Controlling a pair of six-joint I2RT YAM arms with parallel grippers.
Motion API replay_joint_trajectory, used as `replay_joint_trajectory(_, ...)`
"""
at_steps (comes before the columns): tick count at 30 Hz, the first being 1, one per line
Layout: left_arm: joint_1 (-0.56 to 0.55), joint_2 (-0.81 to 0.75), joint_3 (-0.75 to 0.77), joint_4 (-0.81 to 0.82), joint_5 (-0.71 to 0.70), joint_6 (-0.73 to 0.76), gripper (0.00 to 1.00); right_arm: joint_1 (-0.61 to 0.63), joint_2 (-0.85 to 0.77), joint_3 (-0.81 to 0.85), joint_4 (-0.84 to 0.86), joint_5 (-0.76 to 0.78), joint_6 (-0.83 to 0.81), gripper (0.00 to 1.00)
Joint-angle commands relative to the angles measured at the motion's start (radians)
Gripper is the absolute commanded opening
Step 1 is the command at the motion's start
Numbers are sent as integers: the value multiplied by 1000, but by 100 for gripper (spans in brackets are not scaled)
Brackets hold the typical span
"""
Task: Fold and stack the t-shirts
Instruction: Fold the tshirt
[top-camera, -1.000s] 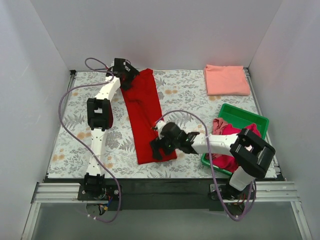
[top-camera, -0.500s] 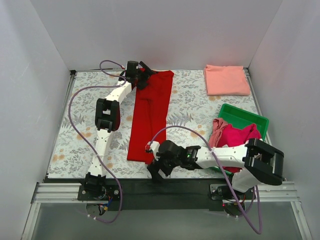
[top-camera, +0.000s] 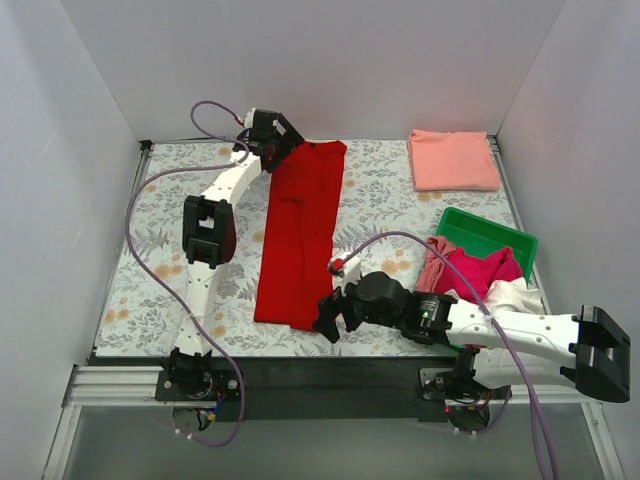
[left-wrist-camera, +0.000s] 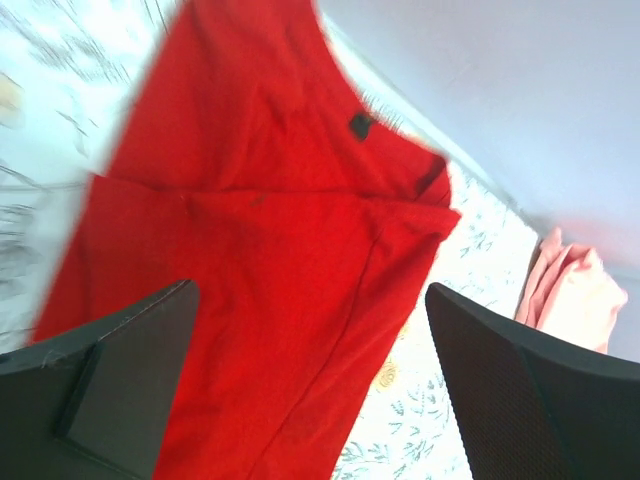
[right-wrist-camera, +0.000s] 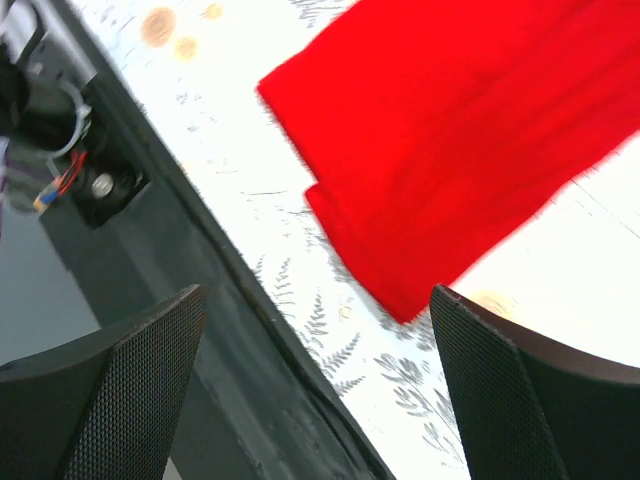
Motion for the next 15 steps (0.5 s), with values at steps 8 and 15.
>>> replay_joint_trajectory(8, 6, -482, -194, -192, -257, 167, 97, -99, -49, -69, -63, 51, 185, 98)
replay_joint_trajectory(15, -5, -977, -1044, -42, -39, -17, 97, -167, 21, -95, -66, -34, 278, 96)
